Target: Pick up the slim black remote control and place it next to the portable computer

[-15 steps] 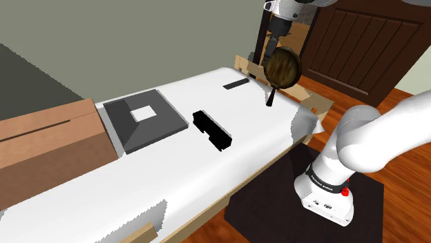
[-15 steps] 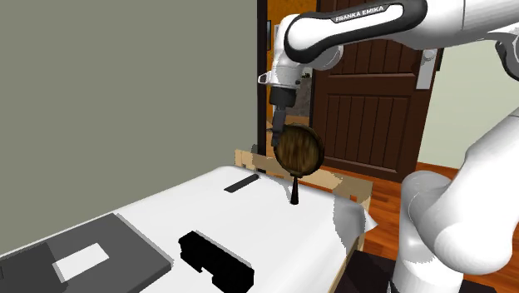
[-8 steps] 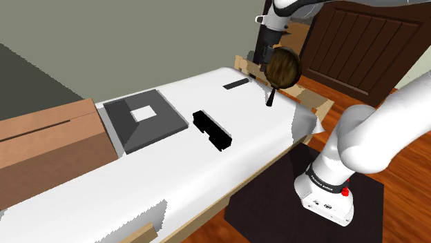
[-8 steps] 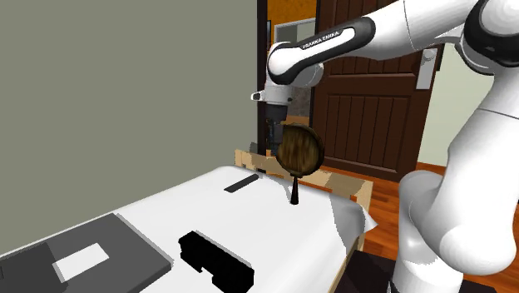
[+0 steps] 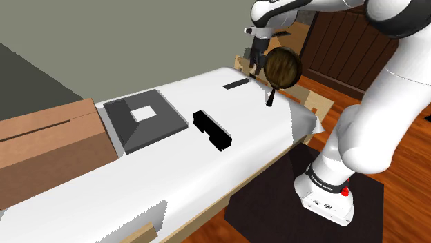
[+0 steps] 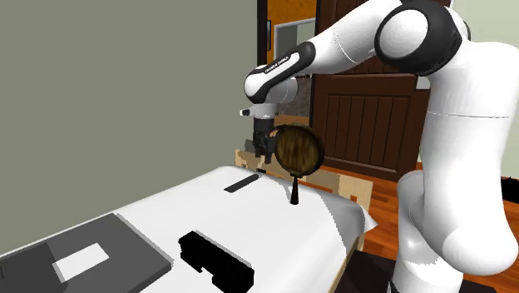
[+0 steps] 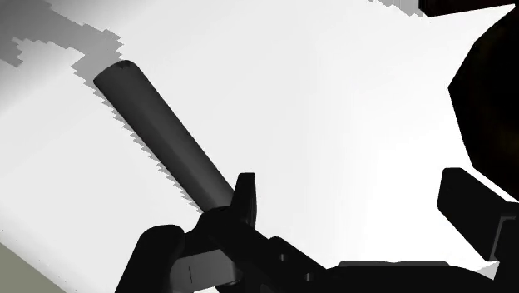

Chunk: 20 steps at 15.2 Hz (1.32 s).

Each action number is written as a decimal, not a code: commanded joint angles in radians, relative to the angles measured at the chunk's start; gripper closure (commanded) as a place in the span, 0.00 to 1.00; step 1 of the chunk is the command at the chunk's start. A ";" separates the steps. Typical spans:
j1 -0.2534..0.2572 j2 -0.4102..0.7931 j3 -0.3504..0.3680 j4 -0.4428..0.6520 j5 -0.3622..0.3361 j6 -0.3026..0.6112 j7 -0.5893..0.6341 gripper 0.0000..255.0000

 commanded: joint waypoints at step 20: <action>-0.213 0.633 0.118 0.475 0.240 0.027 -0.561 0.00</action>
